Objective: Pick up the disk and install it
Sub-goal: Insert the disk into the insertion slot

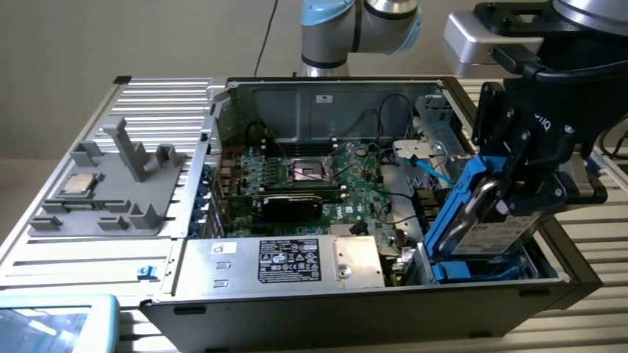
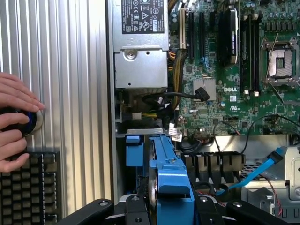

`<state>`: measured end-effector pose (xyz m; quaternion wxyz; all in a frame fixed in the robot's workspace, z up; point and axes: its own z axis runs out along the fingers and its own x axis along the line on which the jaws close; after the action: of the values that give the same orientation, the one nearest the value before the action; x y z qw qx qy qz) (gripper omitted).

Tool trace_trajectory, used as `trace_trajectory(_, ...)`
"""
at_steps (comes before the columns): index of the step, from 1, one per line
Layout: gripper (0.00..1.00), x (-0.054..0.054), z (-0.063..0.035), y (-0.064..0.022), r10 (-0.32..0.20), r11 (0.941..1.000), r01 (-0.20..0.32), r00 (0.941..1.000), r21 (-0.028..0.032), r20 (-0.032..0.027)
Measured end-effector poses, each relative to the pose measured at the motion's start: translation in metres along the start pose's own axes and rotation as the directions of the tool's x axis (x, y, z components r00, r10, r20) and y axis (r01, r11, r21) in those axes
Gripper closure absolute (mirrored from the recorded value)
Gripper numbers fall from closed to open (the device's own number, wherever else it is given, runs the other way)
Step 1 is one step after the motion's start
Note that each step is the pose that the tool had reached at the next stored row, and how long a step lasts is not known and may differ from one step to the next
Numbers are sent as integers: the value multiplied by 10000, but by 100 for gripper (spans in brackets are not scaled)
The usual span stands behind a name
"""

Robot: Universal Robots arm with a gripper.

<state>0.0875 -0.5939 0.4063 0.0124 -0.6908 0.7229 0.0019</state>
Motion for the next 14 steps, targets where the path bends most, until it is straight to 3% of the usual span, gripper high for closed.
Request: trace_trajectory(14,63,1,56,1,0,10000,0,10000,1,0)
